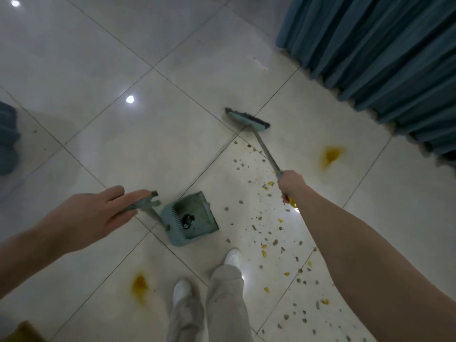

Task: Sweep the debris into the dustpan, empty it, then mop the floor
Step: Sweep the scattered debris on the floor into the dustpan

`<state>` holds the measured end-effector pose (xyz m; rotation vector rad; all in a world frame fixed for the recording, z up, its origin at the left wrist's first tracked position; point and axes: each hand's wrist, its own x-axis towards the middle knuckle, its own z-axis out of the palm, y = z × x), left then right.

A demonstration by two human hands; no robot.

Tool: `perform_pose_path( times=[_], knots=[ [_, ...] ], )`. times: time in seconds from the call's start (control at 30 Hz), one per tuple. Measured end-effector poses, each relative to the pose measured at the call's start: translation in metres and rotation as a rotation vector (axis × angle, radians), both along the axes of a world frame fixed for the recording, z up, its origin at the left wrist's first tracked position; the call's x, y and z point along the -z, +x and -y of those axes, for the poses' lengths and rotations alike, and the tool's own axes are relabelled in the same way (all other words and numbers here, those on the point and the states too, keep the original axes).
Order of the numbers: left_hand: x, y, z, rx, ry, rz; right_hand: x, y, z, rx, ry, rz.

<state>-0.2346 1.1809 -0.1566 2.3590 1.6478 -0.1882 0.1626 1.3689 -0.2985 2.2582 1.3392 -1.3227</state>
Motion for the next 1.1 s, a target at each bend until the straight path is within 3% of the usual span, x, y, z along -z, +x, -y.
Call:
perform_pose_path(
  times=[0.2,0.47,0.87,1.1],
  knots=[
    [-0.007,0.004,0.014,-0.051,-0.035,0.052,0.007,0.028,0.067,-0.248,0.001,0.093],
    [-0.016,0.015,0.045,-0.024,-0.010,0.004,-0.032,0.074,0.197,-0.456,-0.031,0.246],
    [-0.034,0.030,0.085,0.053,0.029,0.056,-0.104,0.091,0.377,-0.437,-0.117,0.266],
    [-0.046,0.030,0.077,0.082,0.054,0.104,-0.119,0.122,0.378,-0.341,0.021,0.269]
  ],
)
